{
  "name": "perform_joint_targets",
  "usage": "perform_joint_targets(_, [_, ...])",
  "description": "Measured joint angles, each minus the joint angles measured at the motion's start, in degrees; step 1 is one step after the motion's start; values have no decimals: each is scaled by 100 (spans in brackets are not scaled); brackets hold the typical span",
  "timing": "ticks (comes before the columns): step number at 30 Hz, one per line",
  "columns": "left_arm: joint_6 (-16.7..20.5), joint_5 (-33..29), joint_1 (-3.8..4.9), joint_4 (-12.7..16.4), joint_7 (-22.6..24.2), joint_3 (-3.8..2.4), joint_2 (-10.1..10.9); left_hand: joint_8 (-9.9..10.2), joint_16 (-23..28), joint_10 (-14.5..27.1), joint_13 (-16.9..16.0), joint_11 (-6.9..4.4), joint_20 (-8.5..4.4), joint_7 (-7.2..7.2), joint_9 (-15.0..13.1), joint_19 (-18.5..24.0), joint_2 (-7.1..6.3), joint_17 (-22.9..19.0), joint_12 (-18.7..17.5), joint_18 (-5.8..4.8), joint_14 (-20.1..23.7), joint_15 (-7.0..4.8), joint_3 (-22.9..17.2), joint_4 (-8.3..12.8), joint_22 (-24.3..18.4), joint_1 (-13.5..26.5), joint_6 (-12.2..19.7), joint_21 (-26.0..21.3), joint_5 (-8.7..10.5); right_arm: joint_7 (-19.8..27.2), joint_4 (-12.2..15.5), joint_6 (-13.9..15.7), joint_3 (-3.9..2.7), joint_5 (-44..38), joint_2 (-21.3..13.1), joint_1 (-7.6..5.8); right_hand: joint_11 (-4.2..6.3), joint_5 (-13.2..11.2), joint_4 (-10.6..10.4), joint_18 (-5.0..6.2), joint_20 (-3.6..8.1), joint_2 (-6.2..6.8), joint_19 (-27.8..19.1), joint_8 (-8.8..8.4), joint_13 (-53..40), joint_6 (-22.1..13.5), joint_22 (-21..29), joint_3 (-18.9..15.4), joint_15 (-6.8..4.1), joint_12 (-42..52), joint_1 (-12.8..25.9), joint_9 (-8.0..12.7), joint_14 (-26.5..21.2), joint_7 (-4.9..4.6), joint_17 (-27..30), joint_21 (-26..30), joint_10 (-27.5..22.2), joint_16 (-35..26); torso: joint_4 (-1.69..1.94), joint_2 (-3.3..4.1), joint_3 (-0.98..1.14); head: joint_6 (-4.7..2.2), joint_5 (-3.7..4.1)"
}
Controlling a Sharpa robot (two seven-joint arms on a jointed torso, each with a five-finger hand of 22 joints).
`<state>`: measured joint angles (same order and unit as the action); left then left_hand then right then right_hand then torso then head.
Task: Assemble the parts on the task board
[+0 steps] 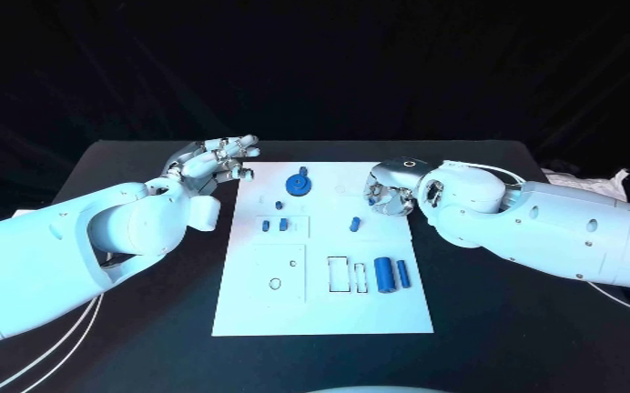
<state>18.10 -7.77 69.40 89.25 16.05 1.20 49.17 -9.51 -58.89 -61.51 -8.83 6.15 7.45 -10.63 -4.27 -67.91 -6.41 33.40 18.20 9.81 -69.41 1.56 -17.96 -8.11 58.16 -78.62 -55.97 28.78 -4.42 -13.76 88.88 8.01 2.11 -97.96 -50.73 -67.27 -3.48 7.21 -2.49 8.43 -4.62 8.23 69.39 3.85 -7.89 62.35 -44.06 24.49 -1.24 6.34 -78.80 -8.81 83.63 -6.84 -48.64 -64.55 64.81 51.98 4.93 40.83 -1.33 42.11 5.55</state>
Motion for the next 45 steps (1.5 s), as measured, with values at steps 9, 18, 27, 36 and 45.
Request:
perform_joint_targets(9, [23,-10,-1,-12,49,0,-12,-22,0,9,-6,8,-7,0,6,-7,17,-6,24,0,0,0,35,-3,-21,-17,41,-28,0,1,-99,-8,-16,-4,91,17,19,0,20,-1,-8,-46,78,15,94,170,-139,77,-2,3,-46,-26,2,25,-105,-96,197,113,1,-5,-1,18,-21])
perform_joint_targets(18, [51,-8,-1,-16,76,0,-26,-22,0,29,-14,-12,-7,0,5,-7,53,-6,63,-1,0,0,50,13,-34,-53,42,-28,0,-48,-136,37,-28,-77,144,41,73,-156,64,-1,20,-137,287,81,176,411,-555,200,-21,1,-137,-78,20,61,-335,-360,481,355,-5,-5,-1,43,-30])
perform_joint_targets(27, [85,-4,-1,-25,79,0,-29,-44,0,51,-20,9,-7,0,10,-48,76,-32,63,0,0,0,80,14,-57,-76,42,-49,0,-121,-110,179,-17,-164,148,75,88,-324,135,-68,40,-231,350,100,249,482,-726,333,-42,-22,-179,-128,41,72,-356,-492,614,424,-1,-5,-1,71,-31])
perform_joint_targets(36, [117,-3,-2,-45,77,1,-27,-43,0,101,-20,18,-7,-20,12,-48,101,-44,90,-1,-1,0,97,31,-70,-101,62,-82,0,-165,37,447,-7,-188,56,103,95,-345,155,-88,40,-267,349,88,283,481,-754,359,-41,-54,-189,-125,41,73,-375,-492,621,454,-1,-11,0,80,-36])
perform_joint_targets(45, [135,-2,-2,-55,71,1,-26,-43,17,142,-19,19,-7,-20,17,-48,106,-76,90,-1,-1,0,127,31,-83,-106,102,-82,0,-142,294,799,-58,-97,-97,69,75,-381,156,-90,21,-264,369,87,329,480,-784,360,-41,-104,-187,-126,41,73,-384,-521,640,477,-4,-14,-2,83,-40])
